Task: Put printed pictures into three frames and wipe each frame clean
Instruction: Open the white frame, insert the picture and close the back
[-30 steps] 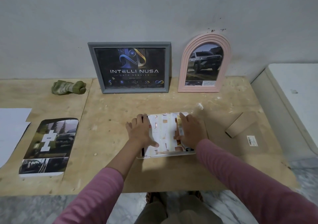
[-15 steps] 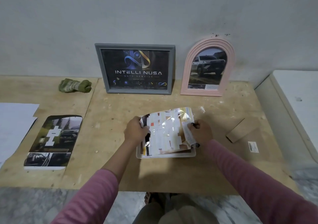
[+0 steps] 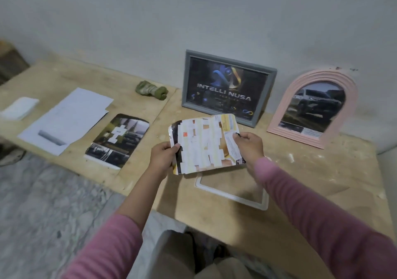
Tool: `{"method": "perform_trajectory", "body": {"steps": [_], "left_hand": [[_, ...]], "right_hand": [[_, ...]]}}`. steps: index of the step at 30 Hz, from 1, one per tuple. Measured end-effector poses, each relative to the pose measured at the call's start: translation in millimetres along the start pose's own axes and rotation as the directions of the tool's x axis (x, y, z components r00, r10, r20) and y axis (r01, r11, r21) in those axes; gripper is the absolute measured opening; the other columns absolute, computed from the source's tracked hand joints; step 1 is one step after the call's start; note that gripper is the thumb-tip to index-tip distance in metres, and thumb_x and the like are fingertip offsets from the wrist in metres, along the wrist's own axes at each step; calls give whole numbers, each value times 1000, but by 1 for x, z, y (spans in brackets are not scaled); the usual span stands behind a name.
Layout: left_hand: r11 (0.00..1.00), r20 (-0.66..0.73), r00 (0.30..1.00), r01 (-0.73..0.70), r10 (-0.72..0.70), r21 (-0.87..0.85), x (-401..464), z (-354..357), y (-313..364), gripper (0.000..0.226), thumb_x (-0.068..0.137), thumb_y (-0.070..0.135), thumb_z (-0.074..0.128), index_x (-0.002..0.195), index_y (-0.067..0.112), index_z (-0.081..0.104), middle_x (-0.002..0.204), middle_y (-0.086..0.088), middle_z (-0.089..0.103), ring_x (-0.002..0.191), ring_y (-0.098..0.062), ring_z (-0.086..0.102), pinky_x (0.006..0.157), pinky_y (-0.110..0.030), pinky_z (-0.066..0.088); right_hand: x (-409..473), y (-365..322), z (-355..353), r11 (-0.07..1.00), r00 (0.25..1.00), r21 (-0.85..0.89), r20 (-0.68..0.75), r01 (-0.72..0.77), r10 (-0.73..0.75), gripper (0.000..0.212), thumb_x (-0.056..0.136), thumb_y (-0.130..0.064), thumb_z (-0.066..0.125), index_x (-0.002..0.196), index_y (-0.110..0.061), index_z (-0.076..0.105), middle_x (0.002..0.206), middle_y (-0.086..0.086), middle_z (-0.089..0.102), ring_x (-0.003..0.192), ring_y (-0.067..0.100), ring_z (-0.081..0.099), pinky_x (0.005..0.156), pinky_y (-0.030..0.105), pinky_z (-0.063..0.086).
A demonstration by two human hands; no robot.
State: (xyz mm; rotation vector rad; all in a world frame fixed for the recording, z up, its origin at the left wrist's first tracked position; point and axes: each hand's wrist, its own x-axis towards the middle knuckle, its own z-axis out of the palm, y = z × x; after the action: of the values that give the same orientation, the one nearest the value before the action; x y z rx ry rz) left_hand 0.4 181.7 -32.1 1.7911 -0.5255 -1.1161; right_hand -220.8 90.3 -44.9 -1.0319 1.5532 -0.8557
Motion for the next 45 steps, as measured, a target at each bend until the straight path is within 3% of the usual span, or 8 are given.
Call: {"method": "perform_trajectory", "body": {"steps": [4, 9, 16, 26, 35, 38, 41, 45], "left_hand": [[1000, -189, 982, 9, -13, -25, 9, -53, -12, 24, 87, 14, 66, 65, 11, 57, 77, -10, 67, 67, -25, 60, 59, -31, 45], [992, -335, 942, 55, -12, 117, 32, -129, -20, 39, 88, 12, 60, 54, 13, 41, 58, -8, 46, 58, -24, 43, 59, -31, 38], [965, -376, 927, 95, 4, 243, 70, -210, -35, 26, 82, 6, 65, 60, 7, 52, 63, -13, 51, 60, -22, 49, 61, -30, 44], [981, -406, 912, 132, -63, 145, 132, -282, -34, 24, 83, 8, 65, 63, 7, 53, 67, -8, 55, 65, -22, 54, 66, -28, 46], [983, -519, 847, 175, -118, 63, 182, -358, -19, 27, 84, 9, 63, 61, 11, 48, 62, -8, 55, 67, -32, 62, 71, -38, 54], [974, -548, 829, 201, -109, 109, 199, -376, -14, 24, 79, 2, 56, 61, 11, 44, 64, -13, 48, 63, -24, 50, 60, -31, 42], [964, -550, 831, 207, -82, 170, 213, -386, -8, 19, 78, 1, 53, 63, 8, 44, 64, -13, 44, 62, -22, 42, 55, -25, 31], [957, -526, 849, 186, -43, 221, 224, -389, -6, 15, 83, 4, 53, 68, 4, 52, 63, -7, 49, 63, -21, 45, 50, -23, 32]], "right_hand": [[-2, -12, 60, 996, 992, -68, 115, 53, -45, 16, 80, -17, 69, 94, -24, 67, 99, 0, 71, 92, 19, 68, 91, 42, 53], [-13, -37, 154, 947, 963, -257, 234, 194, -134, 21, 79, -12, 64, 88, -31, 61, 96, -8, 67, 90, 15, 65, 88, 41, 53], [-11, -60, 272, 862, 926, -396, 325, 317, -191, 24, 82, -3, 57, 91, -25, 62, 93, -5, 61, 93, 19, 61, 87, 37, 52], [-4, -80, 379, 812, 904, -458, 386, 363, -187, 31, 85, 2, 51, 110, -9, 65, 111, 4, 61, 92, 12, 51, 78, 18, 38], [4, -104, 479, 792, 852, -444, 493, 419, -175, 36, 84, -1, 53, 117, -11, 63, 119, 5, 61, 101, 19, 57, 86, 24, 46], [10, -110, 510, 782, 847, -462, 510, 419, -153, 39, 82, -2, 53, 119, -13, 62, 121, 5, 60, 96, 22, 60, 89, 35, 52], [17, -115, 531, 780, 843, -468, 520, 416, -137, 42, 82, 0, 52, 123, -9, 59, 127, 7, 57, 108, 25, 58, 92, 31, 49], [27, -118, 546, 794, 827, -451, 551, 408, -111, 48, 81, -1, 52, 128, -9, 55, 130, 10, 56, 102, 26, 61, 89, 36, 53]]}}
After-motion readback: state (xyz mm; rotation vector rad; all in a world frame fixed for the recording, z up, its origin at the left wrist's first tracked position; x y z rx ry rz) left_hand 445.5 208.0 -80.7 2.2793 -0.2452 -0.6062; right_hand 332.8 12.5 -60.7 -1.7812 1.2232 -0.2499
